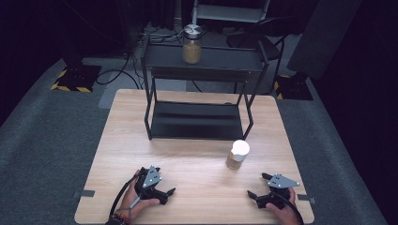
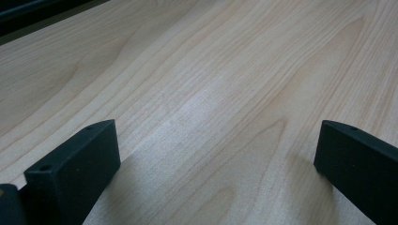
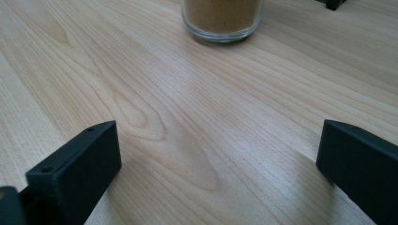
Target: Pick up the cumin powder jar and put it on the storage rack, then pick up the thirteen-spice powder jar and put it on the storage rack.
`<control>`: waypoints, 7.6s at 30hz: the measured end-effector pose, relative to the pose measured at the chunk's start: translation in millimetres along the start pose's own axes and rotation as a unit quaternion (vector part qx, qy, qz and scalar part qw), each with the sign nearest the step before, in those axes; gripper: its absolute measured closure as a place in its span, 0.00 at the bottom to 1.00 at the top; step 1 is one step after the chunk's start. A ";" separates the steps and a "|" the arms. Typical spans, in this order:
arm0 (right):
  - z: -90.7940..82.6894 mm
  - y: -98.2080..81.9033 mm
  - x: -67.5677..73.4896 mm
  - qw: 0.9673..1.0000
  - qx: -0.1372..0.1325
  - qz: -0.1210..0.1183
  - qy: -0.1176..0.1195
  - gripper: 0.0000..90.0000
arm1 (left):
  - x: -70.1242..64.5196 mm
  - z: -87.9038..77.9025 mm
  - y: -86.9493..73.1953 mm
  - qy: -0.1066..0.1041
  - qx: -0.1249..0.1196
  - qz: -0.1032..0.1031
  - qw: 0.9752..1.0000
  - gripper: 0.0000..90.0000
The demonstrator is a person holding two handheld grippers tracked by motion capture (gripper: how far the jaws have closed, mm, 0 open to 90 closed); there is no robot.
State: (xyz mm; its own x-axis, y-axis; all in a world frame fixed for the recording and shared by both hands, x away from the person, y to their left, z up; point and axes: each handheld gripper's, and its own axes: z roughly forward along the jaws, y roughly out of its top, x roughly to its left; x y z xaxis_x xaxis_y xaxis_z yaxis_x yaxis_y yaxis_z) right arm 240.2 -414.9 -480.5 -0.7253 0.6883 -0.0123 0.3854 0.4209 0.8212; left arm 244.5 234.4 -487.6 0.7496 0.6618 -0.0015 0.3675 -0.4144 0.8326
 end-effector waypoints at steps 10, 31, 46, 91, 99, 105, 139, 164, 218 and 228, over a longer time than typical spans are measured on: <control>0.0 0.0 0.0 1.000 0.000 0.000 0.000 0.00 | -0.1 0.1 -0.1 0.000 0.000 0.000 1.000 0.00; 0.0 0.0 0.1 1.000 0.000 0.000 0.000 0.00 | -0.7 0.1 -0.1 0.002 0.000 -0.002 1.000 0.00; -0.1 0.0 0.3 1.000 0.000 0.000 -0.001 0.00 | -1.0 -0.1 -0.2 0.003 0.000 -0.003 1.000 0.00; 35.9 86.8 -5.7 0.999 -0.038 -0.002 0.008 0.01 | -1.1 -0.1 0.0 0.004 0.000 -0.003 1.000 0.00; 47.3 94.3 -5.9 0.999 -0.039 -0.006 0.014 0.02 | -1.0 -0.1 -0.1 0.004 0.000 -0.003 1.000 0.00; 54.7 97.1 -7.0 0.999 -0.043 -0.006 0.014 0.07 | -0.7 -0.3 -0.3 0.004 -0.001 -0.003 1.000 0.00; 59.5 96.1 -3.1 0.997 -0.076 -0.014 -0.007 0.34 | -0.5 -0.3 -0.4 0.003 -0.001 -0.004 1.000 0.00; 30.2 212.2 -37.5 0.994 -0.102 -0.023 0.014 0.34 | -1.0 -0.4 -0.4 0.005 -0.001 -0.005 1.000 0.00; 4.0 408.2 -79.3 0.990 -0.142 -0.015 -0.019 0.34 | -1.0 -0.3 -0.2 0.006 -0.001 -0.005 1.000 0.00; 15.3 428.8 -84.7 0.988 -0.147 -0.002 -0.056 0.34 | -1.0 -0.3 -0.1 0.006 0.000 -0.004 1.000 0.00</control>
State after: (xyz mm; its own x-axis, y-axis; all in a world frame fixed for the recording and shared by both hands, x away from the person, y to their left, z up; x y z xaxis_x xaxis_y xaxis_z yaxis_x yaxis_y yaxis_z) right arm 475.7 -283.7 -136.0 -0.6525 0.7549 -0.0657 0.1879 0.2452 0.9511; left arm 243.5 234.0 -487.6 0.7399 0.6727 -0.0025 0.3737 -0.4079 0.8331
